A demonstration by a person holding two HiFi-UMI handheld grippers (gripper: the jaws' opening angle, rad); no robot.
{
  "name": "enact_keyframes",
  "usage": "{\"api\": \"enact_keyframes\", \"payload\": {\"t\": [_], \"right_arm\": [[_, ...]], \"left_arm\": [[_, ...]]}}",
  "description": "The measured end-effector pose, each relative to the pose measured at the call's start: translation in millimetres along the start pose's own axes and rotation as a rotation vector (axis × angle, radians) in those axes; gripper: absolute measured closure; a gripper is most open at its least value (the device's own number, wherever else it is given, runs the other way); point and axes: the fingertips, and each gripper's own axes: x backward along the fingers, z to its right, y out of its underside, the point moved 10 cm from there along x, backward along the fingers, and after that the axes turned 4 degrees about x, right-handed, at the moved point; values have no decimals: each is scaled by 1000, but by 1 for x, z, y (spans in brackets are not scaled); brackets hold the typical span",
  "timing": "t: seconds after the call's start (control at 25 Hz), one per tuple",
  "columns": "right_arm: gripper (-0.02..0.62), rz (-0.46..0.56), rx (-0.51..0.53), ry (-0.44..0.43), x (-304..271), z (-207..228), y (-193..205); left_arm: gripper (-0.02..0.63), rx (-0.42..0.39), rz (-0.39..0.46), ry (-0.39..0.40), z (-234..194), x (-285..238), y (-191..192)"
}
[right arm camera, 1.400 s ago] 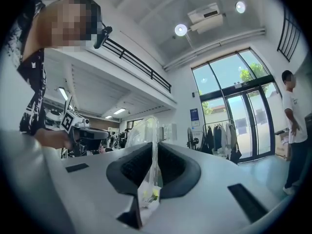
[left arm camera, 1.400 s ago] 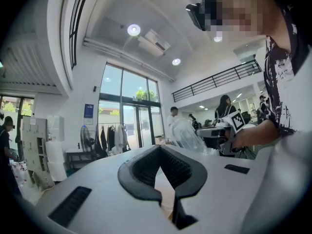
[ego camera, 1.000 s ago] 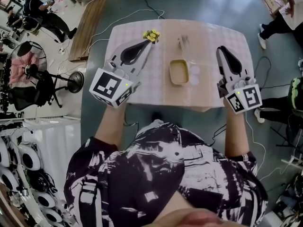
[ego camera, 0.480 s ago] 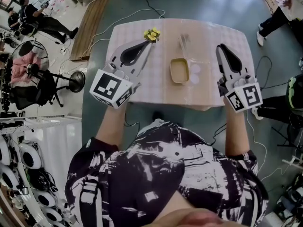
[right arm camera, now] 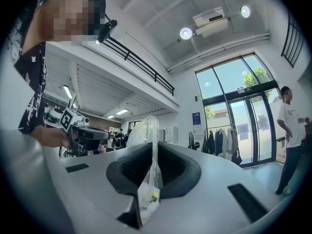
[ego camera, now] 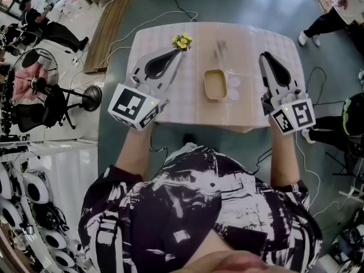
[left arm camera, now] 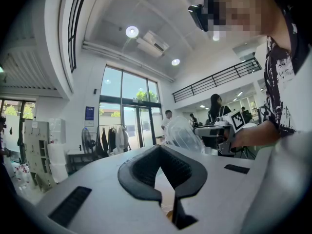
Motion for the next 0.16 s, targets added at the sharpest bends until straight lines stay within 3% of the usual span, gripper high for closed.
{"api": "enact_keyframes", "payload": {"t": [0.16], "right_arm": [[561,2,2,-1,0,6,3]], "left_arm": [[606,-4,1,4,0,-7,2]]}}
